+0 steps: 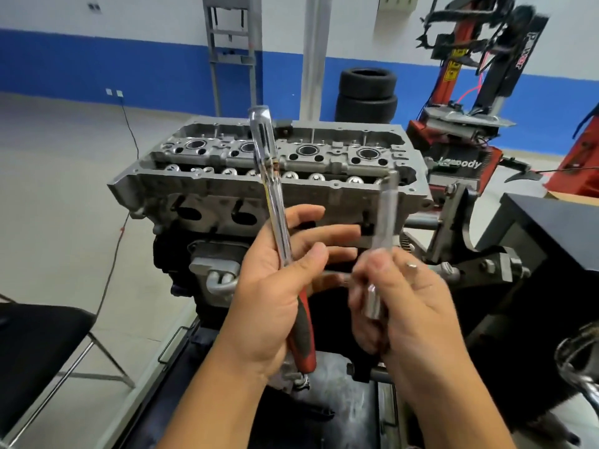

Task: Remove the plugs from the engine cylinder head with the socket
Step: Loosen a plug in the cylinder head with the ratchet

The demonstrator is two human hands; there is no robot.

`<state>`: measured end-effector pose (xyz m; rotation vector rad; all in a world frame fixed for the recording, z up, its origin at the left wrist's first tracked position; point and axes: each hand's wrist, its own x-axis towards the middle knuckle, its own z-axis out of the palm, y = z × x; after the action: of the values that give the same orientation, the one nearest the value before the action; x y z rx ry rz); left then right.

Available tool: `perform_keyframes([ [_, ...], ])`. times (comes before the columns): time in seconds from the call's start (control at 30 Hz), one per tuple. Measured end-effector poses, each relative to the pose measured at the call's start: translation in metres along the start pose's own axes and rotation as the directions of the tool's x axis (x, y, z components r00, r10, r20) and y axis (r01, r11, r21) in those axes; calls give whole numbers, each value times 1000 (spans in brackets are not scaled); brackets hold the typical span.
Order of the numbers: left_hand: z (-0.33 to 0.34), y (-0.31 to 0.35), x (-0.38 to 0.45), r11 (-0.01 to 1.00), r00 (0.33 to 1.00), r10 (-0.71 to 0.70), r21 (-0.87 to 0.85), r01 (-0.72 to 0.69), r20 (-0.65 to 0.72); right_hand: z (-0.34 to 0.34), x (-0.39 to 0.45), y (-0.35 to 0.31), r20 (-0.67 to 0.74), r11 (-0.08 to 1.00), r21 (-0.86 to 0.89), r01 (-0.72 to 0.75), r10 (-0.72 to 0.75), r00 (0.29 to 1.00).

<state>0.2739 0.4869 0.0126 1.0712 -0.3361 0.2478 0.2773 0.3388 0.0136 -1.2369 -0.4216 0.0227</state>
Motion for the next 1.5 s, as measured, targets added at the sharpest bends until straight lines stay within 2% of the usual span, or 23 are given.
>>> perform_keyframes([
  [0.07, -2, 1, -4, 998, 999, -32, 48, 32, -4, -6, 3, -7, -143, 989, 98, 107, -92, 985],
  [0.17, 3, -5, -23, 983, 984, -166, -88, 160, -61, -11, 6, -14, -296, 973, 62, 223, -195, 935],
  [0.27, 12, -17, -38, 950, 960, -277, -166, 265, -50, -10, 6, -10, -349, 959, 160, 234, -167, 922],
  [0.4, 24, -23, -36, 923, 928, -373, -104, 369, -12, -10, 5, -2, -383, 955, 188, 227, -142, 913],
  [0.53, 30, -24, -34, 904, 917, -398, -176, 391, -8, -8, 6, 4, -378, 976, 138, 168, -105, 920],
  [0.67, 29, -25, -30, 904, 924, -380, -233, 359, -49, -2, 5, 7, -378, 942, 302, 146, -22, 925],
  [0.8, 30, -26, -29, 900, 908, -418, -158, 407, -43, -3, 2, 6, -368, 957, 271, 107, 0, 930],
  [0.97, 29, -23, -29, 886, 887, -462, -59, 460, -11, -9, -2, -1, -252, 956, 287, 59, 16, 968],
  [1.13, 33, -21, -33, 903, 903, -429, -18, 429, -22, -10, -6, -3, -180, 943, 332, 29, 33, 983],
  [1.3, 33, -22, -34, 923, 918, -348, 104, 371, -188, -9, -7, -5, -189, 945, 326, -17, 83, 979],
  [1.4, 37, -25, -32, 941, 954, -255, 185, 282, -154, -7, -7, 0, -182, 918, 388, -80, 161, 970],
  [1.5, 37, -28, -32, 951, 946, -270, 101, 291, -180, -6, -8, 2, -200, 917, 385, -105, 194, 960],
])
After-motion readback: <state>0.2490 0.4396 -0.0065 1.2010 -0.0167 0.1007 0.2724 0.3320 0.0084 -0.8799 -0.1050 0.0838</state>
